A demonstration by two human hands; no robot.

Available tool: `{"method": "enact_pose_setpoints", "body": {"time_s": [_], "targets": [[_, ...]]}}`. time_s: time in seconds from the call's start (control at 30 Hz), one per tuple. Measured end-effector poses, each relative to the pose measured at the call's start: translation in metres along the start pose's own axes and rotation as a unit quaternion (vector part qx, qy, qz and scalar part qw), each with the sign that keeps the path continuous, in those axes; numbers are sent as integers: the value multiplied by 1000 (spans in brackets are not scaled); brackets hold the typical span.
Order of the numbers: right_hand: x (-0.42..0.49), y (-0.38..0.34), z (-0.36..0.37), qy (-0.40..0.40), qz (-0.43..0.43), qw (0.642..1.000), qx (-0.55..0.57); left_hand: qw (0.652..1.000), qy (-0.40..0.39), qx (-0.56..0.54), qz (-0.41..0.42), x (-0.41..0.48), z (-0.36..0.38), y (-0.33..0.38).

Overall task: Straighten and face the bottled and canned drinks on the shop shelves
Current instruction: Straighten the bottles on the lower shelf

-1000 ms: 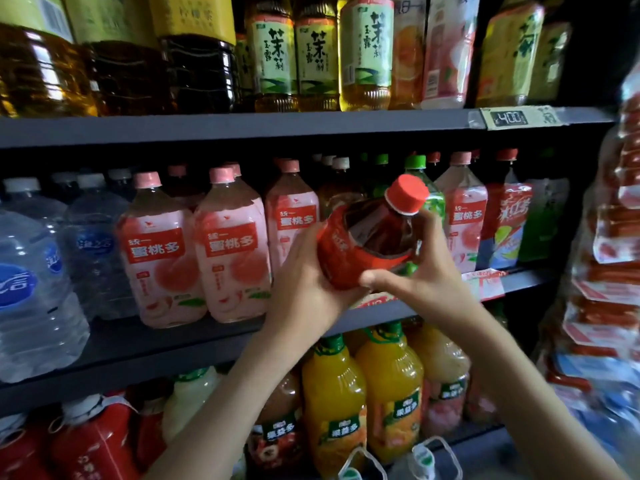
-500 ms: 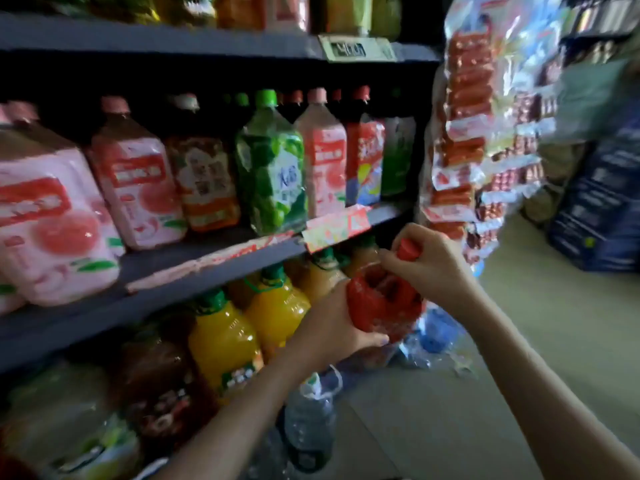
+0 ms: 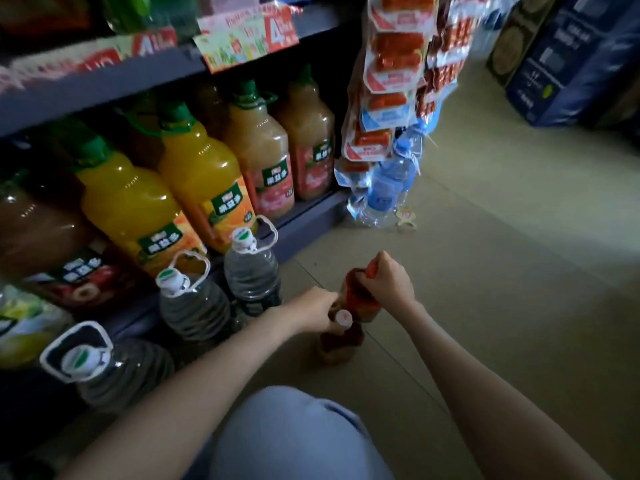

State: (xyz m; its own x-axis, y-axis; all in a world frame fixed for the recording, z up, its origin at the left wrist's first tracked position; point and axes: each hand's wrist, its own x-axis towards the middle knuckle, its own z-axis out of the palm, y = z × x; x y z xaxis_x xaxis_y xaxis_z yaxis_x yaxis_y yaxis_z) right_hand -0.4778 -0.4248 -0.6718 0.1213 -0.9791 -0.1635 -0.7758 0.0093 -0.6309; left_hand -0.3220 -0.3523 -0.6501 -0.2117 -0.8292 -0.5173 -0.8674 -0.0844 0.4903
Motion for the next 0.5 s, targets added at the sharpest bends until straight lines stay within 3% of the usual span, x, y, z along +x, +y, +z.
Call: {"method": "enact_pose_setpoints", "body": {"time_s": [0.1, 0.2, 0.37, 0.5], "targets": [[-1, 17, 19, -27, 25, 999, 13, 1000, 0, 24, 11, 7, 17, -2], [3, 15, 23, -64, -3, 998, -8, 999, 18, 30, 17, 9, 25, -3], [-9, 14, 2, -118, -85, 969, -198, 998, 61, 4, 14, 3, 28, -9], [-24, 17, 1, -208, -198, 939, -190, 989, 144, 0, 21, -16, 2, -1]]}}
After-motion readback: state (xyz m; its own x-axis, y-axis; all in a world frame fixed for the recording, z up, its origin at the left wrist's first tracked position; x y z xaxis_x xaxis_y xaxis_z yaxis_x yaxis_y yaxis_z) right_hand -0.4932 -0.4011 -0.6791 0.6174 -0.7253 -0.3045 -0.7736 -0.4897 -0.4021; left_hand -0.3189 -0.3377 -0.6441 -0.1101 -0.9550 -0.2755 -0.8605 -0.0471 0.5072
